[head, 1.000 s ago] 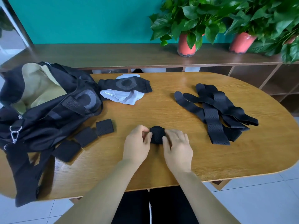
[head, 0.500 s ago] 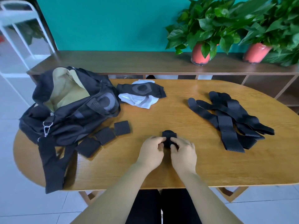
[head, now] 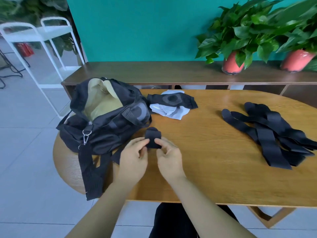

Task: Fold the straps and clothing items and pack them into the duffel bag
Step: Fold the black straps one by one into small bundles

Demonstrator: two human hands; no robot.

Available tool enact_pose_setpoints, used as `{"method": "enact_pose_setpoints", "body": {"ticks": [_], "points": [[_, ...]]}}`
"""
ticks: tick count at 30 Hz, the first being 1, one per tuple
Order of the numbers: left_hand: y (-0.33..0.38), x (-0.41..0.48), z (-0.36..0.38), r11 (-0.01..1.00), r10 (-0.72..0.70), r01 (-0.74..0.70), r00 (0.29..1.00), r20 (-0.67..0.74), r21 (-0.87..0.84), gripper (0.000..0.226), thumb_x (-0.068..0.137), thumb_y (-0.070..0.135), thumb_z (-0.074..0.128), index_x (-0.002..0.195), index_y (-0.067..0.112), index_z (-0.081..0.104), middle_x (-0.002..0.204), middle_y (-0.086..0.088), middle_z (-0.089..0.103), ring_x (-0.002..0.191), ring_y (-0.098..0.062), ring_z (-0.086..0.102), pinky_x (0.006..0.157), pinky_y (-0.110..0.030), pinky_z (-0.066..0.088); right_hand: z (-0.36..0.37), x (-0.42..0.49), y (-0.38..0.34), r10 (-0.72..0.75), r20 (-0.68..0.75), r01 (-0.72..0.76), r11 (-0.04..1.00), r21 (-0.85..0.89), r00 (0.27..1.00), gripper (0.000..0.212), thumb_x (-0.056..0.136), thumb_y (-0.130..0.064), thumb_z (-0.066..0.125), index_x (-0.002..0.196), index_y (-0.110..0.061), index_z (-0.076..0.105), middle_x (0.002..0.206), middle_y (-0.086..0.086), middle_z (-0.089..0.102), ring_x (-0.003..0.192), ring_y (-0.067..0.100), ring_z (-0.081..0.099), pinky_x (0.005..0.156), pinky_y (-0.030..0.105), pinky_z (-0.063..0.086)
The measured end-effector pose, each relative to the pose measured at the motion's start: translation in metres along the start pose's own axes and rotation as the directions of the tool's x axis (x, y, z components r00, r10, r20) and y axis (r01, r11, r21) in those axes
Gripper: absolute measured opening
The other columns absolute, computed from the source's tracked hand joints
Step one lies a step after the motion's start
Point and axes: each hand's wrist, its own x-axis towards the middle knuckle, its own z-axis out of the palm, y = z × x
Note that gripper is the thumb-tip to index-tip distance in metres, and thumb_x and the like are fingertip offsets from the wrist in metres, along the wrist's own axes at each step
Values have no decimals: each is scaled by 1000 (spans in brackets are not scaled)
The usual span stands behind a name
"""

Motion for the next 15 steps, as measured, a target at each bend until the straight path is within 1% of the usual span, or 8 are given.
{"method": "enact_pose_setpoints", "body": {"ticks": [3,4,6,8,10,12,13,15], "points": [[-22,-4,-22,994,-98,101,994,-52,43,30,87,-4,58,110,8,71,116,-3,65,105,-15,60,91,-21,41,25,-2,-12,-6,123,10,999,-38,992,44,90,1,44,127,-16,59,143,-2,44,134,11,35,114,28,28],[-28,-7,-26,988,-135,138,990,-46,71,30,87,-3,57,112,7,70,117,-5,65,107,-18,60,93,-21,39,31,-3,-14,-11,160,21,998,-60,987,44,91,1,43,129,-16,58,145,-2,43,135,10,34,114,23,25],[-37,-13,-29,970,-202,200,979,2,139,32,88,-1,56,118,5,66,121,-9,63,113,-24,58,94,-23,37,41,-2,-15,4,231,16,996,-85,973,46,92,2,41,133,-15,55,148,0,40,137,11,32,108,14,21],[-42,-18,-29,957,-236,225,971,43,186,36,89,0,55,123,5,63,125,-10,61,116,-26,55,96,-28,38,45,-1,-14,37,278,-9,995,-103,960,48,92,2,39,135,-14,52,150,0,36,137,11,32,104,11,20],[-43,-18,-27,954,-227,213,973,40,213,36,89,4,53,123,6,63,126,-11,60,118,-28,53,98,-36,41,44,1,-13,45,288,-9,992,-127,956,48,93,1,39,136,-15,51,150,0,36,137,11,32,104,12,21],[-40,-15,-26,951,-214,205,977,13,230,38,86,10,47,118,5,66,124,-12,60,116,-31,53,97,-42,44,40,1,-12,37,278,3,990,-142,960,48,93,1,40,136,-16,51,150,0,37,137,12,33,107,16,23],[-38,-14,-26,949,-208,203,978,-6,241,38,85,9,47,116,5,67,123,-13,60,115,-32,54,96,-44,44,38,2,-12,36,274,2,990,-138,961,48,92,2,40,136,-16,50,150,0,37,137,12,34,111,19,25],[-32,-12,-25,948,-177,183,983,-46,259,34,83,-1,54,112,6,69,120,-14,62,111,-34,55,92,-44,45,32,2,-10,33,268,-2,993,-116,963,49,92,2,41,136,-18,51,149,-1,39,135,12,37,113,27,29]]}}
